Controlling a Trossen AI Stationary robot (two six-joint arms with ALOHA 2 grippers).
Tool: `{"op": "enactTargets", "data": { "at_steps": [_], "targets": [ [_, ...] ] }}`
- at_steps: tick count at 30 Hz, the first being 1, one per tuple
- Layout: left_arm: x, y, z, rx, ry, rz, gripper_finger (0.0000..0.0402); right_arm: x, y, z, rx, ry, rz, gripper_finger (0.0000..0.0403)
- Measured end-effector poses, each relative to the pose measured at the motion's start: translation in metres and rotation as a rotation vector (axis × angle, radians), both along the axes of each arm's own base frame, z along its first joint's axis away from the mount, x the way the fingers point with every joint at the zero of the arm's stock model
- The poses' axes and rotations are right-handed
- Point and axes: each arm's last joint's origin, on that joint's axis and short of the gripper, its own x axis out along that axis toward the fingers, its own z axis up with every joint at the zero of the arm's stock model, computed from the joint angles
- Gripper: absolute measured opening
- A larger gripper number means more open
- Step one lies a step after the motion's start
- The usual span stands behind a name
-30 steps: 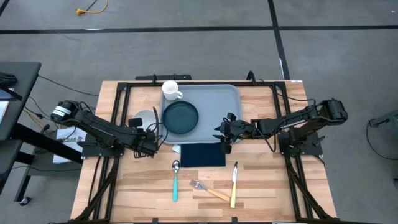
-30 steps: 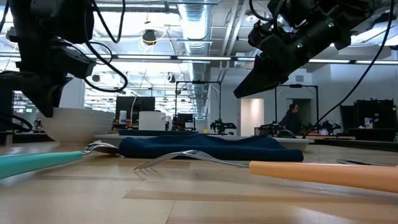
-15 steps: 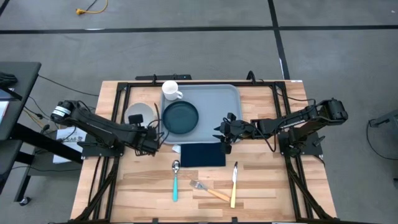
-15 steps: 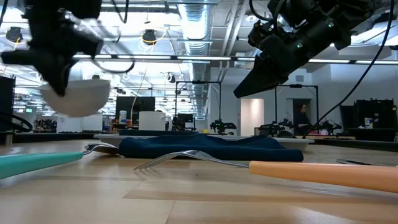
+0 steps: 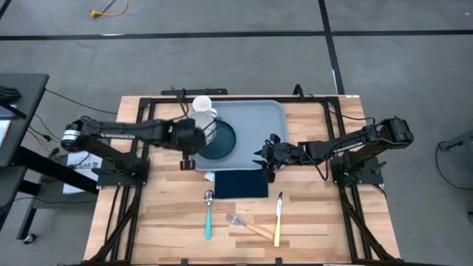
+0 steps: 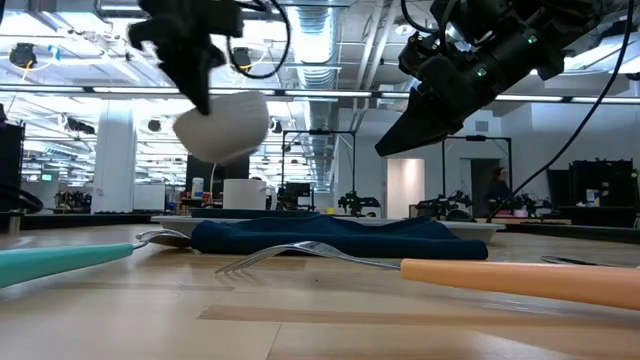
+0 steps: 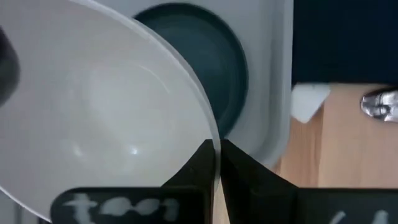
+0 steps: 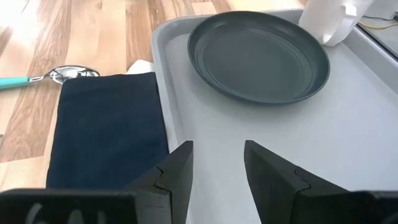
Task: Set up tray
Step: Put the white bowl on the black plate
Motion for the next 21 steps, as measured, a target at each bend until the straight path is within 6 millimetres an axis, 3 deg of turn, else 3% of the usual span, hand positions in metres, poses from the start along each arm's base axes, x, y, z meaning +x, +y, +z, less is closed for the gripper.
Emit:
{"op": "enactTargets", "data": {
  "at_steps": [5,9,14,21],
  "targets": [
    [0.015,0.026,-0.021,-0.068,0.075,-0.029,0.0001,0.000,0.000,0.000,-0.001,0.006,0.000,0.0134],
    [0.031,0.034,-0.041,-0.073,0.167,-0.061,0.0000,-0.001,0.000,-0.001,-0.002,0.013,0.001,0.0134],
    [0.052,0.037,-0.040,-0.084,0.183,-0.103,0.0000,-0.001,0.000,-0.001,-0.003,0.016,0.001,0.0134],
    [0.060,0.039,-0.046,-0.101,0.263,-0.099,0.0000,-0.002,0.000,-0.003,-0.003,0.035,0.001,0.0134]
  ]
}}
